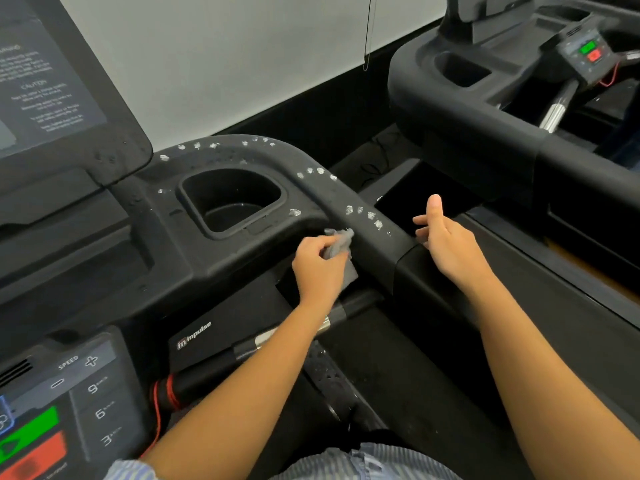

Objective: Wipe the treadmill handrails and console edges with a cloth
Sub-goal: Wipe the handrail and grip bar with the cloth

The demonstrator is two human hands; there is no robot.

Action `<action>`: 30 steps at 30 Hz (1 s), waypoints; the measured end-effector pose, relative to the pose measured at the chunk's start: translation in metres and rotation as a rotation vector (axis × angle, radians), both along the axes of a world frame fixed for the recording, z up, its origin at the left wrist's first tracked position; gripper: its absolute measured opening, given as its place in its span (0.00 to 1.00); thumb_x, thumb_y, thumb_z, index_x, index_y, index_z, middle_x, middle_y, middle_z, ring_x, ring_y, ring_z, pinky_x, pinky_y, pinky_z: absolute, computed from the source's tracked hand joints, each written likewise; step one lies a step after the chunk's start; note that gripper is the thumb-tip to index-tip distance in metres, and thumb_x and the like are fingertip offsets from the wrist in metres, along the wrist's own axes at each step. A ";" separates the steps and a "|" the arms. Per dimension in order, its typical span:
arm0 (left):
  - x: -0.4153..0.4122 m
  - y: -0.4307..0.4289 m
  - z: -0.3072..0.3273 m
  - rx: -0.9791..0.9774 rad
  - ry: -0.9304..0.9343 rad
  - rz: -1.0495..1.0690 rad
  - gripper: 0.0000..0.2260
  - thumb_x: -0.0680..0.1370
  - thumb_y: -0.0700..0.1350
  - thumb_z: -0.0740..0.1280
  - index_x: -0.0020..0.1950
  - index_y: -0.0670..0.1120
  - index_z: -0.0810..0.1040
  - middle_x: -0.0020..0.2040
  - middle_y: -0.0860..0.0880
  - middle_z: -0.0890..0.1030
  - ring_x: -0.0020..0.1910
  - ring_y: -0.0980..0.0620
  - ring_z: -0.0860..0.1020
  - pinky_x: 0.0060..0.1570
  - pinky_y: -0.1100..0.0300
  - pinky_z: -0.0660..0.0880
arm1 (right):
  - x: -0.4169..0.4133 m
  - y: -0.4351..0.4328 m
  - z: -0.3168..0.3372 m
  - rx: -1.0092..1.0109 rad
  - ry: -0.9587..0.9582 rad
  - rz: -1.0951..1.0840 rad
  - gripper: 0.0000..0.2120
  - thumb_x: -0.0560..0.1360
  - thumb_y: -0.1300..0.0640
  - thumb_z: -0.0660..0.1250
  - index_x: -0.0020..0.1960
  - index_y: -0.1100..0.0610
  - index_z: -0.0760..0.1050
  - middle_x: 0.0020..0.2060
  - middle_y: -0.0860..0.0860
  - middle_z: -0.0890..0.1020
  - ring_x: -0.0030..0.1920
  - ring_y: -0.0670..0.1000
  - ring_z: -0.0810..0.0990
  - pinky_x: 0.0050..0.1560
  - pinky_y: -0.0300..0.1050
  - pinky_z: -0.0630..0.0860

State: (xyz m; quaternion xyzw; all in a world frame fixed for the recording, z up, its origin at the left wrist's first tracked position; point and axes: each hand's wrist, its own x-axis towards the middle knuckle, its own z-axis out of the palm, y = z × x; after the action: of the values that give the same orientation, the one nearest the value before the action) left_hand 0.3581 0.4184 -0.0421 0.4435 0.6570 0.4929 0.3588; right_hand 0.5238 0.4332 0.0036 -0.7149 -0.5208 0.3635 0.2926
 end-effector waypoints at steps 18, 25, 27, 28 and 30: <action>0.011 -0.022 0.001 -0.038 0.021 -0.105 0.09 0.70 0.36 0.72 0.47 0.48 0.81 0.44 0.55 0.78 0.44 0.62 0.76 0.43 0.78 0.69 | -0.012 0.025 -0.013 0.040 0.265 -0.099 0.29 0.79 0.36 0.43 0.59 0.52 0.75 0.51 0.49 0.80 0.54 0.48 0.77 0.63 0.50 0.70; 0.013 -0.023 0.049 -0.097 -0.494 -0.134 0.05 0.75 0.41 0.68 0.50 0.45 0.80 0.49 0.45 0.83 0.51 0.49 0.80 0.52 0.55 0.78 | -0.025 -0.009 0.012 0.385 0.293 0.002 0.10 0.79 0.47 0.56 0.55 0.46 0.74 0.49 0.40 0.79 0.50 0.37 0.77 0.49 0.30 0.71; 0.013 -0.020 0.064 -0.057 -0.659 -0.176 0.10 0.78 0.45 0.62 0.55 0.44 0.79 0.53 0.42 0.82 0.54 0.47 0.80 0.56 0.52 0.76 | -0.035 -0.024 0.019 0.393 0.341 0.199 0.14 0.77 0.45 0.58 0.61 0.47 0.72 0.53 0.37 0.77 0.53 0.33 0.75 0.50 0.26 0.70; 0.014 -0.020 0.068 -0.042 -0.732 -0.225 0.13 0.80 0.47 0.58 0.57 0.44 0.78 0.54 0.42 0.81 0.55 0.47 0.79 0.57 0.53 0.75 | -0.039 -0.029 0.021 0.371 0.337 0.295 0.19 0.76 0.42 0.58 0.65 0.46 0.69 0.57 0.35 0.74 0.57 0.32 0.72 0.53 0.25 0.69; 0.016 -0.022 0.070 -0.021 -0.832 -0.310 0.18 0.81 0.49 0.51 0.61 0.45 0.76 0.55 0.45 0.81 0.57 0.50 0.79 0.58 0.56 0.74 | -0.043 -0.030 0.020 0.339 0.263 0.393 0.29 0.72 0.37 0.59 0.70 0.44 0.61 0.62 0.32 0.67 0.62 0.30 0.66 0.58 0.24 0.65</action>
State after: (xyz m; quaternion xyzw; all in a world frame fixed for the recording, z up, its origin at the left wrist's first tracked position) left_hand 0.3737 0.3960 0.0282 0.2969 0.3872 0.5631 0.6669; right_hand 0.4809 0.4033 0.0232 -0.4880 -0.6602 0.4104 0.3969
